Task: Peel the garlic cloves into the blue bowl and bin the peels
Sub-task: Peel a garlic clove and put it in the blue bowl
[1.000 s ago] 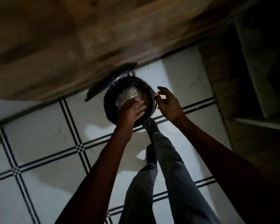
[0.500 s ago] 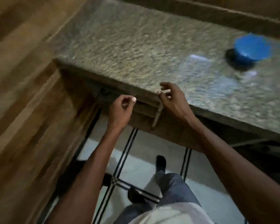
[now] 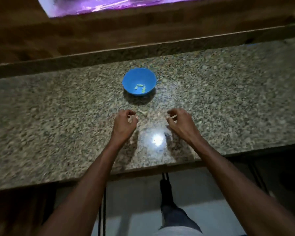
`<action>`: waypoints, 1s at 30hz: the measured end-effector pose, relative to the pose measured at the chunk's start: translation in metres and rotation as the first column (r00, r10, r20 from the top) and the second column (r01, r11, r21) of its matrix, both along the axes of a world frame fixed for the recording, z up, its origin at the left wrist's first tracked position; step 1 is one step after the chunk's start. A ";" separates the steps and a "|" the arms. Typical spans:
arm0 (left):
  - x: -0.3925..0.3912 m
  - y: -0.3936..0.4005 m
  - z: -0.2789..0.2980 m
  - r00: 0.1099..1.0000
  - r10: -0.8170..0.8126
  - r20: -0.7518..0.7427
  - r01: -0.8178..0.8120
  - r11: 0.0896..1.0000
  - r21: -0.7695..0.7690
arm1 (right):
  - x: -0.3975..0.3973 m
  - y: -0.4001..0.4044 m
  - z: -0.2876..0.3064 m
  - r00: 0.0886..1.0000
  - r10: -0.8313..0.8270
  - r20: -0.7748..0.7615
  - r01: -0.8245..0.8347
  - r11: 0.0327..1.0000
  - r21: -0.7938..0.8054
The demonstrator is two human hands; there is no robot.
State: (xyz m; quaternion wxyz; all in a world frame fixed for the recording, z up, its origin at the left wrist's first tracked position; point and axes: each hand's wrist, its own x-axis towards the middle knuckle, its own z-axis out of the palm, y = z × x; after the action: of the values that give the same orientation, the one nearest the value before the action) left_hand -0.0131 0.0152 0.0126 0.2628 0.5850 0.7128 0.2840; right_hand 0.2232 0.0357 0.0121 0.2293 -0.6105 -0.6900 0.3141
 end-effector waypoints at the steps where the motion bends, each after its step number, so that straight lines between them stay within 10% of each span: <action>1: 0.005 0.011 -0.005 0.999 -0.013 -0.033 0.011 0.999 -0.040 | 0.008 0.012 -0.003 1.000 -0.005 0.006 0.005 1.000 -0.021; 12: 0.007 0.043 -0.027 0.990 -0.068 -0.123 0.037 0.970 -0.241 | -0.016 0.078 -0.053 0.898 0.376 0.228 -0.390 0.921 0.016; 17: -0.002 0.046 -0.032 0.995 -0.065 -0.081 0.054 0.990 -0.131 | -0.015 0.069 -0.052 0.948 0.257 0.185 -0.271 0.961 0.051; 22: 0.001 0.059 -0.040 0.966 -0.233 -0.111 0.231 0.972 -0.032 | -0.029 0.108 0.000 0.970 -0.053 -0.238 0.046 0.998 -0.033; 30: -0.004 0.067 -0.058 0.955 -0.273 -0.119 0.277 0.960 0.024 | -0.091 0.167 0.020 0.992 0.102 -0.069 -0.103 0.995 -0.006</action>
State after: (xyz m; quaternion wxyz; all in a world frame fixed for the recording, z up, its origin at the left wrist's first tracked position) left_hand -0.0166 0.0827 -0.0452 0.2468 0.6989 0.6324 0.2250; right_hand 0.1327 0.2030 0.0322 0.2334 -0.5642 -0.7107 0.3494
